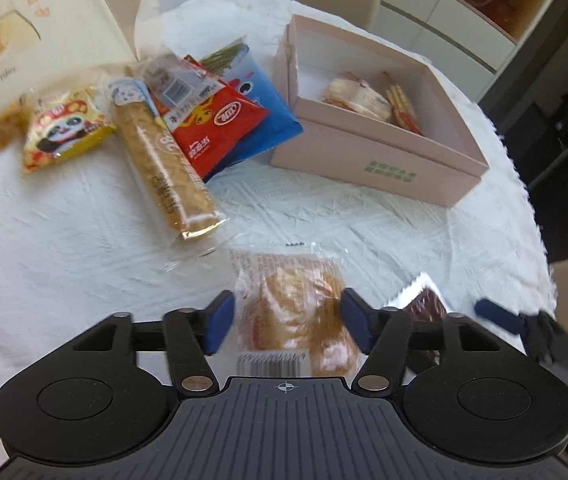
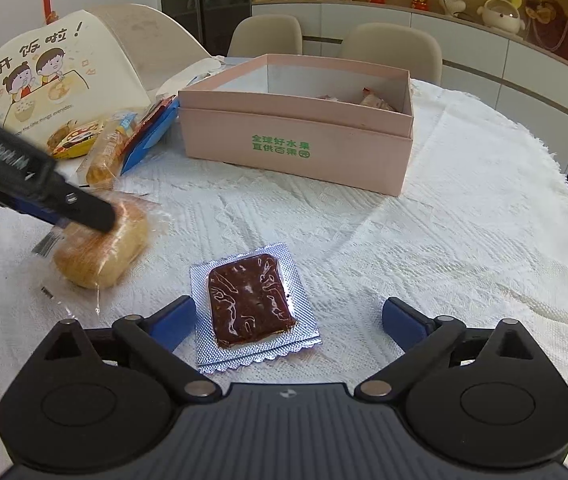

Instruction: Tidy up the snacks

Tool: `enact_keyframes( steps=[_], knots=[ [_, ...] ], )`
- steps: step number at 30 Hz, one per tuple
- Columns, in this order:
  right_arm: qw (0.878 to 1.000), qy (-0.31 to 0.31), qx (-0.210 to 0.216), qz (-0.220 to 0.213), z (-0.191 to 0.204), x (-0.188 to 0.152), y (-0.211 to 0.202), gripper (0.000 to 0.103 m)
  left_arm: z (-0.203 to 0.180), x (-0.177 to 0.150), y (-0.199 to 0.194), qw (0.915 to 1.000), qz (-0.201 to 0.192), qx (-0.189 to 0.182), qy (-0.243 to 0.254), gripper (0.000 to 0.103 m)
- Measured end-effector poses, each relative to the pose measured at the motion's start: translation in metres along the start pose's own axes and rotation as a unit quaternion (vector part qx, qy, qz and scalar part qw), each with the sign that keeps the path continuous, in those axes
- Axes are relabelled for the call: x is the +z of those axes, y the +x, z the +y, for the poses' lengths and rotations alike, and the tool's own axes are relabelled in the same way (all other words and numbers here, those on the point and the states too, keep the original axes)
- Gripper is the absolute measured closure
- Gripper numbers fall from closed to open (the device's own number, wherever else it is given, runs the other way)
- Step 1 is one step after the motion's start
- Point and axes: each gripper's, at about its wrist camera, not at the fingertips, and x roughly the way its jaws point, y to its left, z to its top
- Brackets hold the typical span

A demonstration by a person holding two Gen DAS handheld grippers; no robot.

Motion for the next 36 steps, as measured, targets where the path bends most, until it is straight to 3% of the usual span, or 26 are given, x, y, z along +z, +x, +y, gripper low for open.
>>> enact_keyframes(
  steps=[5, 7, 9, 10, 13, 15, 17, 23, 29, 36],
  knots=[
    [1.0, -0.002, 0.009, 0.008, 0.0, -0.001, 0.0, 0.0, -0.006, -0.001, 0.014, 0.9999, 0.014, -0.005, -0.004, 0.025],
    [1.0, -0.011, 0.012, 0.018, 0.0, 0.0, 0.0, 0.0, -0.008, -0.003, 0.012, 0.9998, 0.018, -0.003, 0.005, 0.031],
    [0.999, -0.025, 0.024, 0.036, 0.0, 0.005, 0.0, 0.0, -0.005, -0.008, 0.005, 0.9993, 0.026, -0.026, -0.005, 0.044],
    [0.997, -0.038, 0.037, 0.05, -0.001, 0.009, 0.0, 0.001, -0.003, -0.011, 0.002, 0.9988, 0.027, -0.039, -0.01, 0.044],
    [0.996, -0.045, 0.05, 0.059, -0.005, 0.02, -0.006, 0.014, 0.003, -0.029, -0.015, 0.9981, 0.025, -0.052, -0.021, 0.045],
    [0.996, -0.038, 0.057, 0.054, -0.005, 0.026, -0.011, 0.016, 0.005, -0.04, -0.025, 0.9982, 0.024, -0.05, -0.02, 0.046],
    [0.995, -0.04, 0.067, 0.055, -0.001, 0.031, -0.011, 0.026, 0.005, -0.049, -0.033, 0.9985, 0.027, -0.045, -0.015, 0.046],
    [0.992, -0.08, 0.064, 0.076, 0.018, 0.031, 0.004, 0.037, -0.001, -0.063, -0.049, 0.9988, 0.029, -0.039, -0.003, 0.046],
    [0.99, -0.101, 0.071, 0.071, 0.017, 0.033, -0.012, 0.051, -0.009, -0.071, -0.047, 0.9985, 0.038, -0.039, -0.004, 0.046],
    [0.989, -0.111, 0.08, 0.057, 0.005, 0.033, -0.04, 0.052, -0.02, -0.074, -0.049, 0.9983, 0.039, -0.043, 0.003, 0.046]
  ],
)
